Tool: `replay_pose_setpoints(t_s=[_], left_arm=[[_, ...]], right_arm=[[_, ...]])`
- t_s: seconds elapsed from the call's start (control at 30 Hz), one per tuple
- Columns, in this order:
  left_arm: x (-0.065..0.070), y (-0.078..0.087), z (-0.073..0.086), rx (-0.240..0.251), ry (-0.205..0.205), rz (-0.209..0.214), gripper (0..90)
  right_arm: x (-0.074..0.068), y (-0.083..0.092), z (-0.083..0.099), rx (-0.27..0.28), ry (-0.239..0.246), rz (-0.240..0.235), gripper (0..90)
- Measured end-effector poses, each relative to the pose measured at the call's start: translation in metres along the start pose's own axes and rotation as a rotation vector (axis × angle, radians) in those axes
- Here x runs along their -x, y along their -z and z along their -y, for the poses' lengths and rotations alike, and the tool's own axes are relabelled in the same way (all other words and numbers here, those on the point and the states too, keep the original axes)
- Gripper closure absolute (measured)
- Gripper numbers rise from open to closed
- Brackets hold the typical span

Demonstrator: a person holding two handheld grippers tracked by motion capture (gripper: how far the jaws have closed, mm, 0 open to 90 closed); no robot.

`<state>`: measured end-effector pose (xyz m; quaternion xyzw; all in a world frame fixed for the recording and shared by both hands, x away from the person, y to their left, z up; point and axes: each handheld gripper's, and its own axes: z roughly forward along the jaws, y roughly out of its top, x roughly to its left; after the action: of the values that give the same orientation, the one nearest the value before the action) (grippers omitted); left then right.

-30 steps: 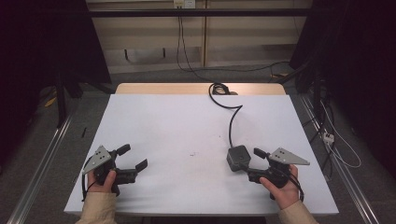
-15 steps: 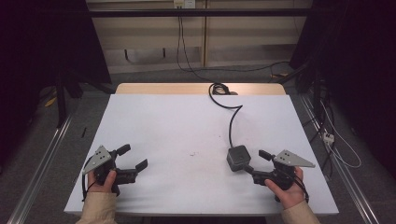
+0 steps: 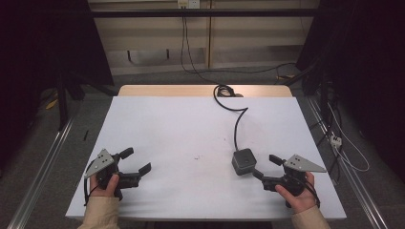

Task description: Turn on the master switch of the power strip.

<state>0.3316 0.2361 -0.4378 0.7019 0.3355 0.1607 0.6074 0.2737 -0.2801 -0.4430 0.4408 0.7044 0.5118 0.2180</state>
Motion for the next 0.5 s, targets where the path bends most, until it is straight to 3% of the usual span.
replay_pose_setpoints(t_s=[0.5], left_arm=[[-0.0003, -0.0004, 0.0006, 0.001, 0.005, 0.0, 3.4]], right_arm=[[0.0087, 0.008, 0.0051, -0.018, -0.004, 0.012, 12.7]])
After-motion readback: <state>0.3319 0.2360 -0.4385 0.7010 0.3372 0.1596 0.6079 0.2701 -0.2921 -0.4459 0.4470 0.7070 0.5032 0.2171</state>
